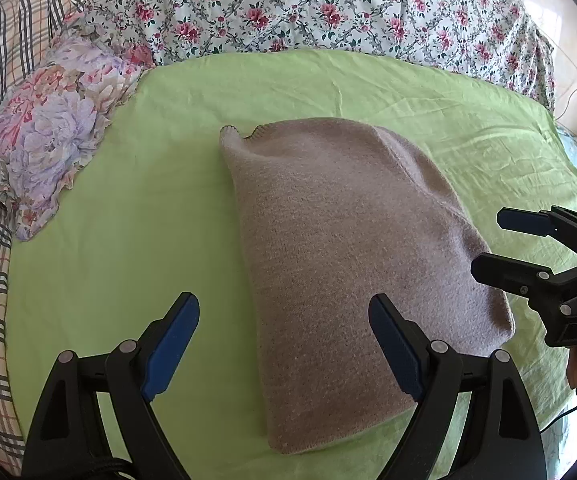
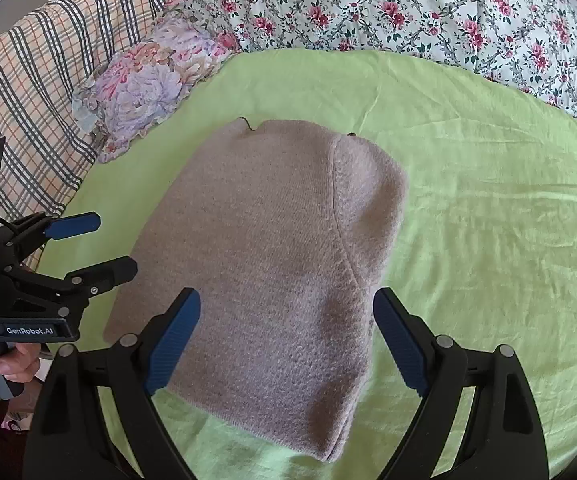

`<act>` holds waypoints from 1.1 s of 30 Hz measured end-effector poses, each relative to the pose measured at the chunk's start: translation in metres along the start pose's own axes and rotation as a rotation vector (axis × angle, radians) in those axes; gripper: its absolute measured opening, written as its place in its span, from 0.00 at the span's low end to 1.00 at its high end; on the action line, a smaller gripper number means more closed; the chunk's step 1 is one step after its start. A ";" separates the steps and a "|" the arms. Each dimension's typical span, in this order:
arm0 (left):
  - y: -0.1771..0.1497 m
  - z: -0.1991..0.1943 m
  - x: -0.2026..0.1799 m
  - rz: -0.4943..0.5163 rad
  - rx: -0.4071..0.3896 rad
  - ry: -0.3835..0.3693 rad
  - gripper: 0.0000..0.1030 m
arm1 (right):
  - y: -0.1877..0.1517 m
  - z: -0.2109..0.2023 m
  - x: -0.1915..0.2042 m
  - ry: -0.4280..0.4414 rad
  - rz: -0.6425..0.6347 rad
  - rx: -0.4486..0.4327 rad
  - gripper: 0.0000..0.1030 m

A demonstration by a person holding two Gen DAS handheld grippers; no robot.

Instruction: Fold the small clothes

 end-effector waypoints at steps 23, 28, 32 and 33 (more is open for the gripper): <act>0.004 -0.001 -0.004 0.008 -0.007 -0.005 0.85 | -0.001 0.002 0.003 0.003 0.006 -0.004 0.86; 0.004 -0.002 -0.005 0.010 -0.012 -0.001 0.85 | -0.001 0.003 0.003 0.004 0.012 -0.001 0.86; 0.003 -0.001 -0.004 0.010 -0.012 0.001 0.84 | -0.004 0.005 0.002 0.004 0.022 0.008 0.86; 0.003 -0.002 -0.005 0.012 -0.016 0.007 0.84 | -0.004 0.005 0.001 0.006 0.022 0.009 0.86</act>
Point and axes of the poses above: each gripper's, at about its wrist camera, not at the fingertips, and z roughly the way its jaws point, x to its left, y to its top, the point moved 1 cm from there along z, roughly the way its jaws point, and after that the axes turned 3 degrees about -z, right-handed, at the moved point
